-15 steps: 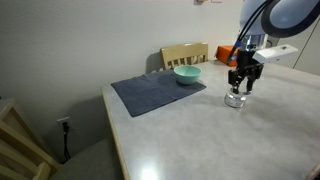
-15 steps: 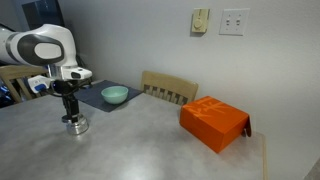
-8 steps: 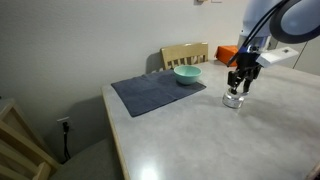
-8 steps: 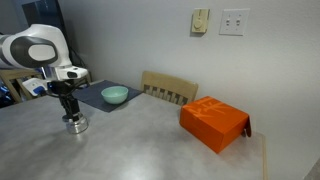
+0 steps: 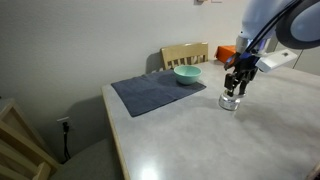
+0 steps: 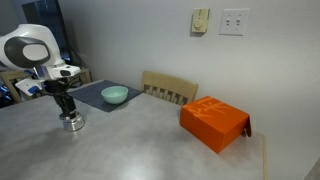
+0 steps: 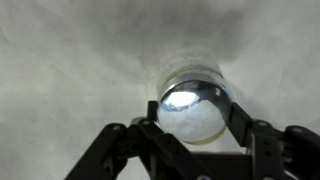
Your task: Put the silver lid on top of the silver tin
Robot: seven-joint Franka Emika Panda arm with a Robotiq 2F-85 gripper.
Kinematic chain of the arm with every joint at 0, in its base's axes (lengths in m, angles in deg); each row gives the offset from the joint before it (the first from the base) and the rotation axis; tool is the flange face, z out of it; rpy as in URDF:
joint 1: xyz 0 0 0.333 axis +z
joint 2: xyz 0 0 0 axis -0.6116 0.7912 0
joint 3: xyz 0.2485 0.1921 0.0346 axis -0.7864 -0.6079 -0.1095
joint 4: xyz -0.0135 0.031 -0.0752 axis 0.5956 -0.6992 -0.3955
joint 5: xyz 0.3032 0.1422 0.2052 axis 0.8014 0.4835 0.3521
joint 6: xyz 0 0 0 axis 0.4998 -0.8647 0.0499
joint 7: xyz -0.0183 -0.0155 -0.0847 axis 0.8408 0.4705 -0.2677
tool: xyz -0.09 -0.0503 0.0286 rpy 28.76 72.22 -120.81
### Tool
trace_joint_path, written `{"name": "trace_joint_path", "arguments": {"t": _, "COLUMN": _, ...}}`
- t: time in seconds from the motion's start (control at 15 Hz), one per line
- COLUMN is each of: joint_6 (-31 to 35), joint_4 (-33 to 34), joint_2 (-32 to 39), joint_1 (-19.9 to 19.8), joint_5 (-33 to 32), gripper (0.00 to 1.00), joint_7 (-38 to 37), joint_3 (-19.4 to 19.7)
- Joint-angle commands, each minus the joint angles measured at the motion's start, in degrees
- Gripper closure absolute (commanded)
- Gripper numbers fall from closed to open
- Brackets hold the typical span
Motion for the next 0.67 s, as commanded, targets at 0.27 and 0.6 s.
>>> {"name": "trace_joint_path", "arguments": {"t": 0.27, "joint_6": 0.4, "joint_4": -4.1, "joint_2": -6.3, "joint_1": 3.7, "joint_5": -10.3, "gripper": 0.56, "joint_7": -12.3, "joint_3": 1.8}}
{"name": "trace_joint_path", "arguments": {"t": 0.6, "joint_6": 0.5, "joint_4": -4.5, "joint_2": -7.2, "joint_1": 0.2, "joint_5": -7.9, "gripper": 0.56, "joint_7": -10.1, "joint_3": -0.8}}
